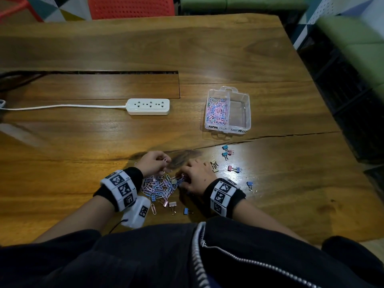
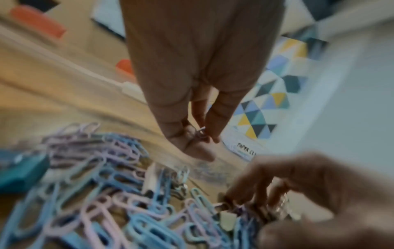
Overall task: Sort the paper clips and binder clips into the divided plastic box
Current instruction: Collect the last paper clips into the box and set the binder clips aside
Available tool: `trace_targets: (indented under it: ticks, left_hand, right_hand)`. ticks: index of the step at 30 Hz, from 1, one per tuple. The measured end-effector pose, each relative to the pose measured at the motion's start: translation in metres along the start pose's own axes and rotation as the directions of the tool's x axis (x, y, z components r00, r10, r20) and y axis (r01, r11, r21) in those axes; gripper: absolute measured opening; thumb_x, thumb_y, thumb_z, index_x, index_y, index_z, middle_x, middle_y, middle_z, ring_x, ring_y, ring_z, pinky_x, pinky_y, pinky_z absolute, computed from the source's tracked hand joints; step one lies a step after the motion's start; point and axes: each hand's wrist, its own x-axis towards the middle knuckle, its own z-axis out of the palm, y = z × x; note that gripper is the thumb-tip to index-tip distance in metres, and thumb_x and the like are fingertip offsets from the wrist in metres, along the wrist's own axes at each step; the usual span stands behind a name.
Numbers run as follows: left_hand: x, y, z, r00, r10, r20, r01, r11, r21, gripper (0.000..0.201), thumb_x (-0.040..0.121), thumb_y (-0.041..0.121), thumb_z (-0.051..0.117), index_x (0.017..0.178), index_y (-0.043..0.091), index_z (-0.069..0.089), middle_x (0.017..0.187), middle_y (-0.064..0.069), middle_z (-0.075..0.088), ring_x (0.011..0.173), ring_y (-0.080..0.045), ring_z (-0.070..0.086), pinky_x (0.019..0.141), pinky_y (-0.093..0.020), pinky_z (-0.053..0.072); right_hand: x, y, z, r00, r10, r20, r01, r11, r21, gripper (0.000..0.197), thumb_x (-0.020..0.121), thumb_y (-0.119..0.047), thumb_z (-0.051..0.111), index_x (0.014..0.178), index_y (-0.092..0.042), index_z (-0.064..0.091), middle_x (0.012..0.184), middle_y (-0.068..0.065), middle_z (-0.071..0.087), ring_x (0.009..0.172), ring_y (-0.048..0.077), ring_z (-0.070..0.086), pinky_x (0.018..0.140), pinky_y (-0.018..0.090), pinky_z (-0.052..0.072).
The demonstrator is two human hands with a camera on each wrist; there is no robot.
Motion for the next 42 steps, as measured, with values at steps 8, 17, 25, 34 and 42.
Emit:
trace_targets:
  ticks: [8, 17, 25, 34, 42]
  left_hand:
    - [-0.005, -0.006, 0.004, 0.989, 0.084, 0.126, -0.138, 0.835, 0.533, 0.023, 0.087, 0.010, 0.054, 0.109, 0.017, 0.051, 0.100, -0.001, 0.049, 0.080, -0.012, 0.042, 0.070, -0.022, 0.041]
    - [-0.005, -0.015, 0.014, 0.972, 0.208, 0.105, -0.189, 0.438, 0.879, 0.024, 0.087, 0.037, 0.055, 0.103, 0.020, 0.057, 0.104, -0.001, 0.050, 0.108, -0.019, 0.045, 0.084, -0.027, 0.035]
    - [-0.004, -0.013, 0.006, 0.982, 0.190, -0.003, -0.166, 0.869, 0.466, 0.014, 0.090, 0.024, 0.054, 0.078, 0.021, 0.048, 0.086, 0.005, 0.048, 0.079, -0.012, 0.047, 0.066, -0.018, 0.039]
    - [-0.011, -0.008, 0.002, 0.991, 0.012, 0.133, 0.013, 0.983, -0.181, 0.017, 0.096, 0.008, 0.037, 0.092, 0.013, 0.053, 0.075, -0.001, 0.049, 0.061, -0.011, 0.047, 0.051, -0.016, 0.044]
    - [-0.022, -0.021, 0.023, 0.997, 0.079, -0.021, -0.060, 0.879, 0.473, 0.017, 0.085, 0.031, 0.059, 0.091, 0.018, 0.051, 0.090, 0.002, 0.051, 0.084, -0.016, 0.052, 0.065, -0.023, 0.042]
  right_hand:
    - [0.004, 0.001, -0.002, 1.000, -0.029, 0.000, 0.028, 0.992, 0.124, 0.022, 0.087, -0.014, 0.056, 0.108, -0.010, 0.058, 0.116, 0.008, 0.055, 0.111, 0.024, 0.048, 0.100, 0.036, 0.039]
    - [0.009, 0.005, -0.006, 0.998, 0.015, 0.053, -0.019, 0.997, 0.081, 0.028, 0.088, -0.013, 0.052, 0.115, -0.010, 0.052, 0.115, 0.012, 0.056, 0.109, 0.027, 0.050, 0.097, 0.040, 0.043]
    - [0.013, 0.001, -0.016, 0.992, 0.102, 0.068, -0.115, 0.970, 0.216, 0.025, 0.087, -0.006, 0.051, 0.112, -0.007, 0.056, 0.114, 0.011, 0.059, 0.105, 0.024, 0.056, 0.087, 0.029, 0.047]
    - [0.005, 0.027, -0.028, 0.946, 0.280, 0.166, -0.232, 0.226, 0.946, 0.021, 0.087, 0.009, 0.046, 0.101, 0.005, 0.062, 0.076, 0.004, 0.056, 0.063, 0.012, 0.051, 0.061, 0.018, 0.044]
    - [0.000, 0.024, -0.026, 0.910, 0.229, 0.345, -0.244, -0.377, 0.893, 0.008, 0.058, -0.003, 0.037, 0.060, -0.008, 0.042, 0.064, 0.006, 0.044, 0.049, 0.014, 0.036, 0.049, 0.022, 0.030]
